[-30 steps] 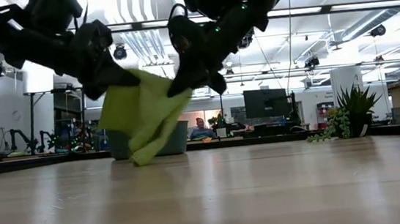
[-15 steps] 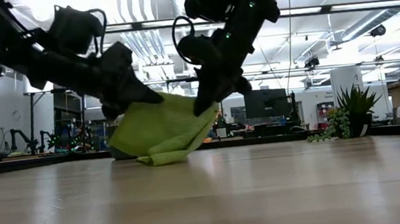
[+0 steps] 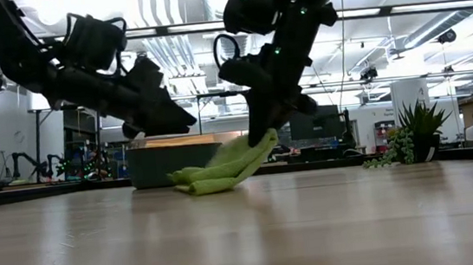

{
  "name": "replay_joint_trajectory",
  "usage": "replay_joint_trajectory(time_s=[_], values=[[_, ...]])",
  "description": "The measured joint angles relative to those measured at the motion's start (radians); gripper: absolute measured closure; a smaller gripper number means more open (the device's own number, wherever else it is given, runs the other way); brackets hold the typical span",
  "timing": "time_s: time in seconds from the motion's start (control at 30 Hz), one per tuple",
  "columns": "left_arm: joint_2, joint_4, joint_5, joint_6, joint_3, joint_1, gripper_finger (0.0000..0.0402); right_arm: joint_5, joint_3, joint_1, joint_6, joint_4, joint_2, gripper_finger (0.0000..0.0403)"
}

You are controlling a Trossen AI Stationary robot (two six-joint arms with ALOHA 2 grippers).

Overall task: Fold microfiber towels
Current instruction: Fold the light green microfiber towel

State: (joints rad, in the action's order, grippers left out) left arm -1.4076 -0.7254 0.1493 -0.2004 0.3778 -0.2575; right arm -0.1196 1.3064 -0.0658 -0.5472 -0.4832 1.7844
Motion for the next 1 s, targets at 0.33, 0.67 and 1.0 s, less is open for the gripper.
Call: replay_joint_trajectory(time_s=[0.33, 0.67, 1.0], values=[[0.01, 0.033, -0.17, 0.026, -0.012, 0.048, 0.0182, -0.02, 0.0, -0.011, 0.035, -0.105, -0.022, 0.0229], [0.01, 0.179, -0.171, 0.076, -0.026, 0.131, 0.0182, -0.003, -0.016, 0.06, 0.395, -0.041, -0.055, 0.0205], [0.01, 0.231, -0.17, 0.077, -0.045, 0.132, 0.0182, -0.01, -0.141, 0.128, 0.536, 0.569, 0.083, 0.0239]])
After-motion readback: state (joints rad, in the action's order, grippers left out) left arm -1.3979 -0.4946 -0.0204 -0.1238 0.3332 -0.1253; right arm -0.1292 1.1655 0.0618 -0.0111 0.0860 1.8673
